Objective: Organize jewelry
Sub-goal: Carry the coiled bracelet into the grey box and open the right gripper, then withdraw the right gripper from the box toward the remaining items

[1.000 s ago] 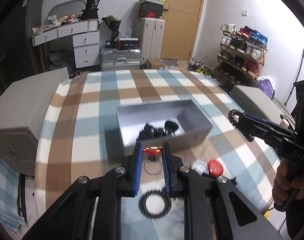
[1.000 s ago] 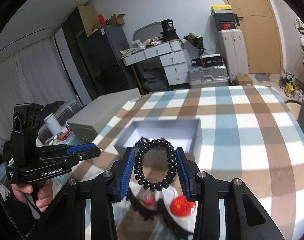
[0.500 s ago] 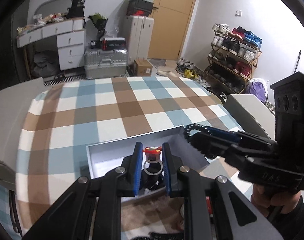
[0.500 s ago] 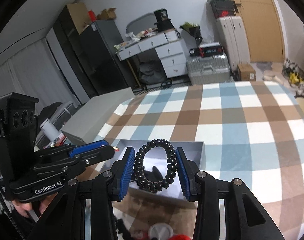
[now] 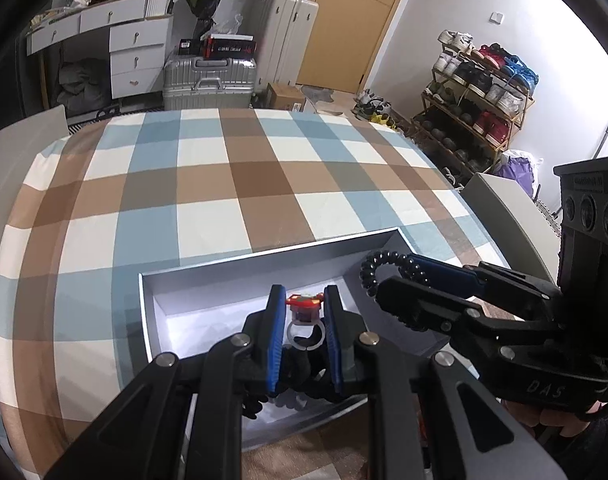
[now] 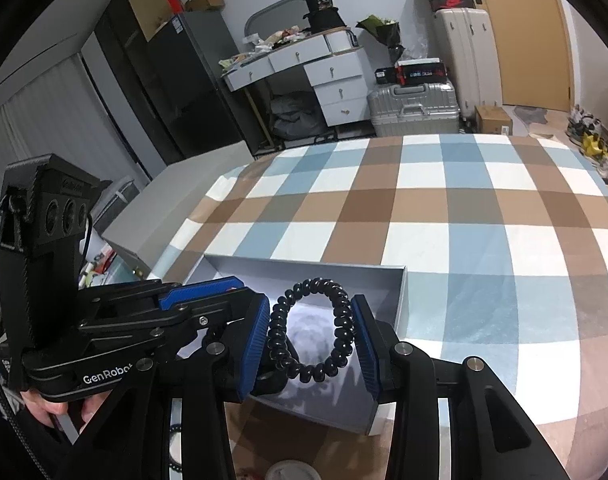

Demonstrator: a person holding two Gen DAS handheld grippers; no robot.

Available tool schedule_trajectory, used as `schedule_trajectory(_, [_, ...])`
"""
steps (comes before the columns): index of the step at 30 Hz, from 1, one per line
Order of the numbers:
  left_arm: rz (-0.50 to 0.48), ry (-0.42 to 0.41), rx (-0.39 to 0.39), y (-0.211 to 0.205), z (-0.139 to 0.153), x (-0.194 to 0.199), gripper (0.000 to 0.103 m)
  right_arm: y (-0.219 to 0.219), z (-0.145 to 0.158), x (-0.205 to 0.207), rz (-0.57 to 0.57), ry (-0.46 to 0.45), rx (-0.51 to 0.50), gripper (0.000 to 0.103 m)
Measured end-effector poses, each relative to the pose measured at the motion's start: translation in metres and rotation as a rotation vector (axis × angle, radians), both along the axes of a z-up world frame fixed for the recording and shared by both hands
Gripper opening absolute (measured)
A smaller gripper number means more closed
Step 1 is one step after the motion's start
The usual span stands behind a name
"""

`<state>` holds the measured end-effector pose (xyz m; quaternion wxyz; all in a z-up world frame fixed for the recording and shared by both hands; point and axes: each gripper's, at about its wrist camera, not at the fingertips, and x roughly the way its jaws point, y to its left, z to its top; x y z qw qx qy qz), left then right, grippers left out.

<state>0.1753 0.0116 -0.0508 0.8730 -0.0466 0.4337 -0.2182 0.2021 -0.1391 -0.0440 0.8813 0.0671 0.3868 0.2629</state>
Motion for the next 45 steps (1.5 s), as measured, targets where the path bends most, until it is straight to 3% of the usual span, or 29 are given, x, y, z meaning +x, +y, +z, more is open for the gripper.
schedule_trajectory(6, [0.016,0.024,0.006,0.002,0.002,0.003,0.018,-0.002,-0.003,0.003,-0.007,0.013,0.025,0.044])
schedule_trajectory(8, [0.012,0.023,0.01,0.002,0.004,0.002,0.028,-0.003,-0.001,0.001,0.001,0.007,0.04,0.046])
schedule_trajectory(10, [0.018,0.009,0.002,0.005,0.009,-0.001,0.049,-0.005,0.002,-0.001,0.011,0.0,0.058,0.047])
schedule_trajectory(13, [0.037,-0.03,-0.022,0.011,0.019,-0.008,0.069,-0.007,0.008,-0.006,0.014,-0.014,0.082,0.051])
schedule_trajectory(18, [0.052,-0.091,-0.039,0.017,0.036,-0.021,0.075,-0.012,0.028,-0.023,0.008,-0.097,0.096,0.072])
schedule_trajectory(22, [0.079,-0.11,-0.014,0.021,0.042,-0.032,0.075,-0.02,0.04,-0.035,-0.015,-0.126,0.109,0.073])
schedule_trajectory(25, [0.124,-0.134,0.0,0.027,0.045,-0.041,0.075,-0.028,0.05,-0.05,-0.05,-0.161,0.101,0.081])
schedule_trajectory(27, [0.153,-0.166,0.014,0.031,0.048,-0.051,0.075,-0.034,0.055,-0.065,-0.082,-0.194,0.095,0.095])
schedule_trajectory(29, [0.189,-0.204,0.029,0.035,0.052,-0.062,0.075,-0.039,0.059,-0.078,-0.091,-0.218,0.097,0.1])
schedule_trajectory(33, [0.25,-0.259,0.035,0.043,0.056,-0.082,0.086,-0.044,0.066,-0.104,-0.092,-0.276,0.078,0.103])
schedule_trajectory(36, [0.29,-0.291,0.021,0.049,0.056,-0.095,0.087,-0.045,0.071,-0.129,-0.087,-0.355,0.066,0.103])
schedule_trajectory(40, [0.297,-0.329,0.022,0.049,0.053,-0.11,0.098,-0.049,0.077,-0.16,-0.078,-0.44,0.095,0.103])
schedule_trajectory(45, [0.275,-0.396,0.05,0.04,0.046,-0.133,0.102,-0.056,0.072,-0.188,-0.106,-0.486,0.118,0.103])
